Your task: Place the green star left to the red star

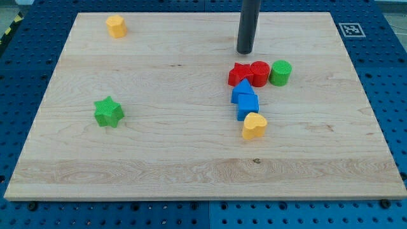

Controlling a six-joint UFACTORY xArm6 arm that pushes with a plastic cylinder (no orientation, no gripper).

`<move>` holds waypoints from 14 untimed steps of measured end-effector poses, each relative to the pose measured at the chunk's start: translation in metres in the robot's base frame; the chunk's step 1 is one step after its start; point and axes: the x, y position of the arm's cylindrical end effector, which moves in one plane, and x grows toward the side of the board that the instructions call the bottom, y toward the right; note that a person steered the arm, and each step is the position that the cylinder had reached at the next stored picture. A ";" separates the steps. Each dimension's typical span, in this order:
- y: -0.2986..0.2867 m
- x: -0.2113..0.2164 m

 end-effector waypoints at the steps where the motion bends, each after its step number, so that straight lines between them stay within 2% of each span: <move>1: -0.008 0.000; 4: -0.019 0.000; 5: -0.039 0.000; 7: -0.115 0.002; 8: -0.139 0.022; 9: -0.160 0.060; 12: -0.165 0.152; 14: -0.173 0.240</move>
